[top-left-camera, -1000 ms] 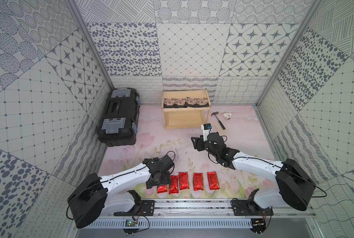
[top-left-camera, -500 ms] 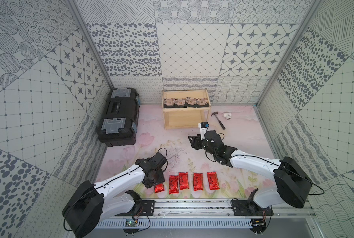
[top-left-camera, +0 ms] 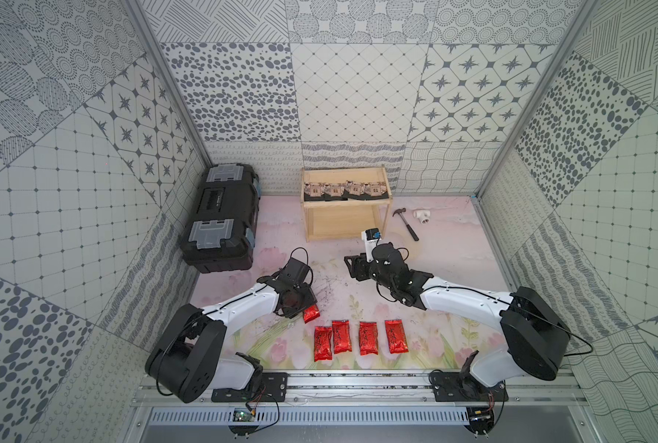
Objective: Place the tea bags on the shelf by color
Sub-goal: Move the tea bag to the center of the board, then pick up the tea bag from the center of the board.
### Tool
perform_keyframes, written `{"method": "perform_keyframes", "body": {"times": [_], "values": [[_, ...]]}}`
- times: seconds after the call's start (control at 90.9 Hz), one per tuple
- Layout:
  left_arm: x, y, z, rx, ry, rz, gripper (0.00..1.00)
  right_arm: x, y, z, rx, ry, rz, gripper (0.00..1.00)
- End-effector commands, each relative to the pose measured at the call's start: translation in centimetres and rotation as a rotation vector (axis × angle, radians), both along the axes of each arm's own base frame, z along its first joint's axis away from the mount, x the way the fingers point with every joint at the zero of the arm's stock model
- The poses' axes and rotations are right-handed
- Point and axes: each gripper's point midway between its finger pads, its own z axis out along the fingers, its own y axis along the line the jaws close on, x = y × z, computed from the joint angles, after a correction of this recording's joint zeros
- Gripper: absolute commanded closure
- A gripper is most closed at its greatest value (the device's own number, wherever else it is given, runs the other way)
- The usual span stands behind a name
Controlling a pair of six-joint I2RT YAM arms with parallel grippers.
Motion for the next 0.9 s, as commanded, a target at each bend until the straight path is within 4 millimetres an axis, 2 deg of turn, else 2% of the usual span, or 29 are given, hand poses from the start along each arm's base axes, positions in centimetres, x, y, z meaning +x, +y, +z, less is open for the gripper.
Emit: {"method": "perform_keyframes", "body": {"times": [0.0,0.165,0.264,0.363,0.473,0.55,0.671,0.759,0.891], "values": [[6.2,-2.0,1.4,-0.083,-0.187,0.009,0.38,-0.4,1.8,0.1,0.041,-0.013,0.046,0.35],[8.4,-3.0,1.7,-0.176,-0.184,0.032,0.33,-1.4,3.6,-1.3,0.013,-0.013,0.118,0.35],[8.3,-2.8,2.1,-0.204,-0.187,0.053,0.3,-2.1,4.2,-1.9,0.011,-0.013,0.151,0.35],[7.9,-2.6,3.3,-0.215,-0.213,0.059,0.26,-2.8,4.3,-3.1,-0.002,0.011,0.164,0.35],[8.5,-2.2,5.2,-0.213,-0.253,0.059,0.25,-3.9,4.8,-3.7,0.041,0.047,0.202,0.37],[8.9,-1.4,5.8,-0.214,-0.245,0.074,0.25,-5.8,5.8,-4.3,0.038,0.055,0.278,0.39],[8.8,0.1,5.8,-0.231,-0.239,0.113,0.26,-8.4,7.7,-6.0,-0.142,-0.031,0.38,0.43],[8.1,1.7,5.9,-0.223,-0.241,0.153,0.26,-9.5,9.2,-7.1,-0.278,-0.102,0.427,0.47],[7.4,3.9,7.0,-0.202,-0.265,0.198,0.26,-10.3,11.9,-7.3,-0.383,-0.203,0.468,0.49]]}}
